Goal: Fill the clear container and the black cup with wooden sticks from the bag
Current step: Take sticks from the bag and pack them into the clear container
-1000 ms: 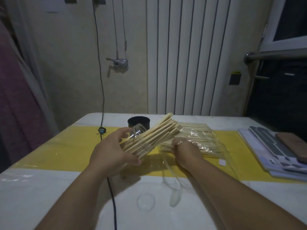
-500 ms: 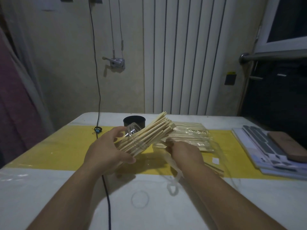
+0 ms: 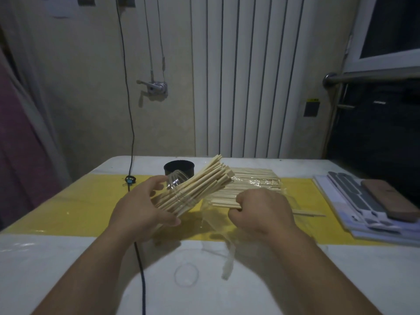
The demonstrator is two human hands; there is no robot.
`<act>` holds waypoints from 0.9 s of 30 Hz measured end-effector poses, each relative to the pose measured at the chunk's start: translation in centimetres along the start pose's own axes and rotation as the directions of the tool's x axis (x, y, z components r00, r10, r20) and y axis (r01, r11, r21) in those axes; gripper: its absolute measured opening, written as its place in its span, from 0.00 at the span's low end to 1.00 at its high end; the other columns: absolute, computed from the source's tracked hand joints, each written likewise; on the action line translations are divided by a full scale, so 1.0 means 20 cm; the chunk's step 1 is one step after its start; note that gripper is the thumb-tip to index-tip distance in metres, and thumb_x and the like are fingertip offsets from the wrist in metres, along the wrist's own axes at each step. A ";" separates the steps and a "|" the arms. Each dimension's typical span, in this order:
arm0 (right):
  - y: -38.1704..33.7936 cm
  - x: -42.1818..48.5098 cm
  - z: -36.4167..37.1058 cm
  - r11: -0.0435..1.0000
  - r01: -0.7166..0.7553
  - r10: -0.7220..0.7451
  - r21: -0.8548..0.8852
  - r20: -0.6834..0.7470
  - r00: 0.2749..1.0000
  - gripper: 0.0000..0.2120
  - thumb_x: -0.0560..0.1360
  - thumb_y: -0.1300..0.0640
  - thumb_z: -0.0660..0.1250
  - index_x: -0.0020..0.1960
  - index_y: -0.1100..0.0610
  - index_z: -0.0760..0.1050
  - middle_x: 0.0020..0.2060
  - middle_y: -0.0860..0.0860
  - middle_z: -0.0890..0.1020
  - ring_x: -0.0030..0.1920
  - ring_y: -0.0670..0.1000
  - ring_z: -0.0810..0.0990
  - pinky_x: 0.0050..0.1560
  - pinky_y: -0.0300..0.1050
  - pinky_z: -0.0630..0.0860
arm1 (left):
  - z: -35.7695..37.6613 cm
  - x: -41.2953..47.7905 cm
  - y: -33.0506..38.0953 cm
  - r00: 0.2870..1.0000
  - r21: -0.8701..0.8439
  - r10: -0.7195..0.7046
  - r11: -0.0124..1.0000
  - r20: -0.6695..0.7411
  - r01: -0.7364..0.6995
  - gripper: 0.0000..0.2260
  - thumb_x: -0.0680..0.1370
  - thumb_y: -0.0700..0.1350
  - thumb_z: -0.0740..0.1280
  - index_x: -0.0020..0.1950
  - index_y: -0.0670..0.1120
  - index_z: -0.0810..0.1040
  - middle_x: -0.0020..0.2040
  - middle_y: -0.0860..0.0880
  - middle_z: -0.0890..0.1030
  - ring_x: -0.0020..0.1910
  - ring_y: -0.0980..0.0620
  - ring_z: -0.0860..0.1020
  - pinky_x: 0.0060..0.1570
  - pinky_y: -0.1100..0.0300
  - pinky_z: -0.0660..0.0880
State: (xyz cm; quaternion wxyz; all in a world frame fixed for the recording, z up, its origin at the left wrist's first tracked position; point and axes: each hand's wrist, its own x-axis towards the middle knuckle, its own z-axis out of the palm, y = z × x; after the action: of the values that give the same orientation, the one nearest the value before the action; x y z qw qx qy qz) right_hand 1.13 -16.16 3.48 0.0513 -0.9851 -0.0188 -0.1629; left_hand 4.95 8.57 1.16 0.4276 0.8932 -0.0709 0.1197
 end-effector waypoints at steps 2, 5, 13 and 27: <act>-0.01 0.00 -0.02 1.000 0.025 -0.025 0.003 -0.069 0.997 0.15 0.69 0.45 0.61 0.32 0.55 0.64 0.31 0.50 0.71 0.39 0.56 0.70 0.37 0.45 0.64 | 0.00 0.01 0.00 1.000 0.001 0.000 1.000 -0.003 0.000 0.42 0.48 0.53 0.80 0.59 0.70 0.69 0.59 0.59 0.77 0.51 0.62 0.76 0.49 0.54 0.74; 0.01 -0.01 -0.01 0.983 0.182 -0.164 -0.004 -0.451 0.877 0.16 0.65 0.45 0.59 0.28 0.56 0.62 0.25 0.52 0.73 0.29 0.58 0.72 0.29 0.41 0.55 | 0.01 0.01 0.00 1.000 -0.008 0.007 1.000 -0.007 -0.007 0.41 0.47 0.54 0.79 0.57 0.71 0.70 0.59 0.59 0.78 0.53 0.59 0.77 0.51 0.52 0.75; 0.04 0.01 0.03 0.879 0.470 -0.196 0.086 -0.832 0.519 0.21 0.83 0.53 0.56 0.36 0.62 0.75 0.36 0.56 0.77 0.37 0.58 0.73 0.38 0.51 0.67 | 0.00 -0.01 0.00 1.000 0.037 0.024 0.999 0.001 -0.024 0.38 0.49 0.51 0.82 0.49 0.78 0.68 0.57 0.63 0.77 0.50 0.69 0.74 0.49 0.54 0.76; -0.06 -0.04 -0.07 0.263 0.522 0.469 0.811 -0.581 0.665 0.13 0.81 0.48 0.61 0.41 0.51 0.77 0.35 0.49 0.82 0.34 0.50 0.84 0.38 0.41 0.79 | 0.01 -0.01 0.00 0.997 0.151 0.077 0.985 0.021 -0.080 0.46 0.51 0.52 0.82 0.66 0.67 0.70 0.54 0.66 0.74 0.52 0.56 0.78 0.53 0.52 0.77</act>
State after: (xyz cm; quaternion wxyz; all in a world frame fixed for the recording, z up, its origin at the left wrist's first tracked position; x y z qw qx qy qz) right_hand -0.24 -15.07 4.70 0.6370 -0.5736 -0.1097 -0.5032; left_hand 4.80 8.41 1.06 0.3528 0.9205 -0.0999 0.1348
